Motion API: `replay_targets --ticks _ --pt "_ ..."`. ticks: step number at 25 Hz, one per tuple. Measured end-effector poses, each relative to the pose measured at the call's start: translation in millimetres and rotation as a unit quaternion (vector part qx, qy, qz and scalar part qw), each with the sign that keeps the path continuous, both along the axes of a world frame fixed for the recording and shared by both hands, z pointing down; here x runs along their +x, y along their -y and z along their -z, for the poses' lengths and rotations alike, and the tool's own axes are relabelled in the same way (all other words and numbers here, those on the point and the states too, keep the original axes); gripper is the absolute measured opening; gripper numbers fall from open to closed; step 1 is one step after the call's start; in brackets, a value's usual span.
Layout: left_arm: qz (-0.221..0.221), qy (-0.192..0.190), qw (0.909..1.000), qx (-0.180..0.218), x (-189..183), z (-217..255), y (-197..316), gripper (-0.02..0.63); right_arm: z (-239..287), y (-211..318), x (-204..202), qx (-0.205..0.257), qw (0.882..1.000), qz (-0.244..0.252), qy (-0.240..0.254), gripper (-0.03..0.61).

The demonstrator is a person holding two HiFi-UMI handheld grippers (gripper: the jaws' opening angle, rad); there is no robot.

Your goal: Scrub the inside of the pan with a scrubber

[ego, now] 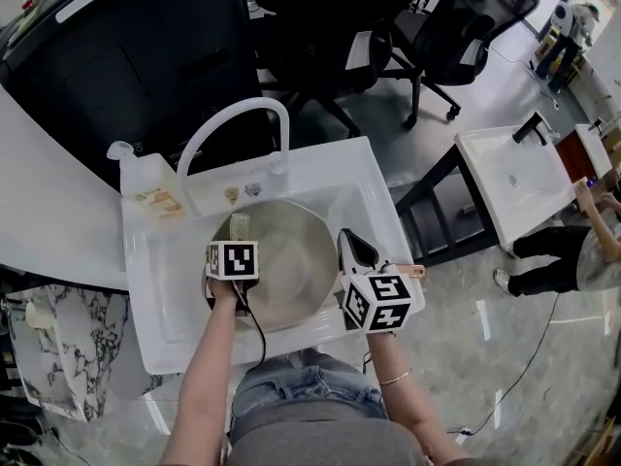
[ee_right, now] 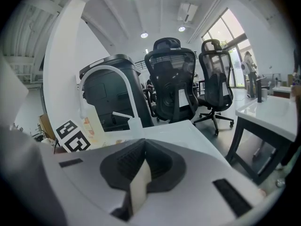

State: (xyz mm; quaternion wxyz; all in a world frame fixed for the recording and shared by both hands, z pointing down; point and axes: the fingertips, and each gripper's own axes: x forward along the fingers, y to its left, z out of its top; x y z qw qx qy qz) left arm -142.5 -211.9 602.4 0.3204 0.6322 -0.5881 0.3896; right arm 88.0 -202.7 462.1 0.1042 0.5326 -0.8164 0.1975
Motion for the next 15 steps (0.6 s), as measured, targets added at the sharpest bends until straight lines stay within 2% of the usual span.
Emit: replay_targets --ticks 6,9,12,15 --pt "-0.03 -0.005 0.9989 0.035 -5 32 -8 0.064 9 0 -4 0.011 1.0 0.001 0.0 0.011" --pt "-0.088 -0.007 0.9955 0.036 4 44 -11 0.065 12 -2 -3 0.015 1.0 -0.004 -0.001 0.011" --pt "-0.176 -0.024 0.9841 0.005 30 50 -23 0.064 14 -5 1 0.017 1.0 -0.013 -0.001 0.011" --pt "-0.254 -0.074 0.9626 -0.06 65 44 -43 0.064 14 -11 6 0.017 0.999 -0.027 -0.001 0.011"
